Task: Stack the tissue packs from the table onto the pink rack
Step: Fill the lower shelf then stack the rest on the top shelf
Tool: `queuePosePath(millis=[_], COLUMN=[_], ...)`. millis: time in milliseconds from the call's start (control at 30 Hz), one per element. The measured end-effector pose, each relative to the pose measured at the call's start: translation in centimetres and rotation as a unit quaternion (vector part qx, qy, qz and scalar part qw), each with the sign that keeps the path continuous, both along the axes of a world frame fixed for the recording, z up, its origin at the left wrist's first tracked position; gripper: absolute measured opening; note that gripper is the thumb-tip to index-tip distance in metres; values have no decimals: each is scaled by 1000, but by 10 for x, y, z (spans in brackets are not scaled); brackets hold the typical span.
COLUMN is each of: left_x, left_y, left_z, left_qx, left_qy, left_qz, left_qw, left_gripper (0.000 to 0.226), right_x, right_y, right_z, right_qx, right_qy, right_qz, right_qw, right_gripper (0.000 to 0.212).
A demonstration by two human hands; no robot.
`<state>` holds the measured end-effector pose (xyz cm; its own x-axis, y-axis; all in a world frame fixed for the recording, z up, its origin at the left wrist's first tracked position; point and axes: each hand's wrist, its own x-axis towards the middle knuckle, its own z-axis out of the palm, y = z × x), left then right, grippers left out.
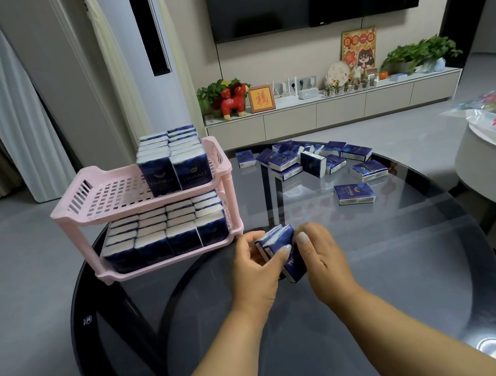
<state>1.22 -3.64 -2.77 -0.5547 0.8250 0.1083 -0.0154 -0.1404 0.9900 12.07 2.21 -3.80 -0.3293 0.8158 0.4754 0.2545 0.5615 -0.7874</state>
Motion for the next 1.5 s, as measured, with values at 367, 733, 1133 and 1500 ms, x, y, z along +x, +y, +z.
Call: queuePosePath(millis=[367,733,1133,1500], left_x=[-13,-41,-146,-175], left_y=[-18,-55,-87,-42], left_z=[-1,25,149,168], left_qx=[-29,-72,-19,-79], left_qy=[132,231,345,397], left_qz=[48,60,130,72], left_qw=[990,968,929,911], left_gripper=[57,45,52,52], right_x=[-2,-2,-9,-10], right_y=[-4,-5,-3,-2], right_z=[5,5,0,-1], right_qx=[14,15,62,80], right_qy=[-129,-145,-198,-217], right_qz=[50,12,-23,-31], right_qw=[990,989,978,972], right_gripper=[85,102,71,63])
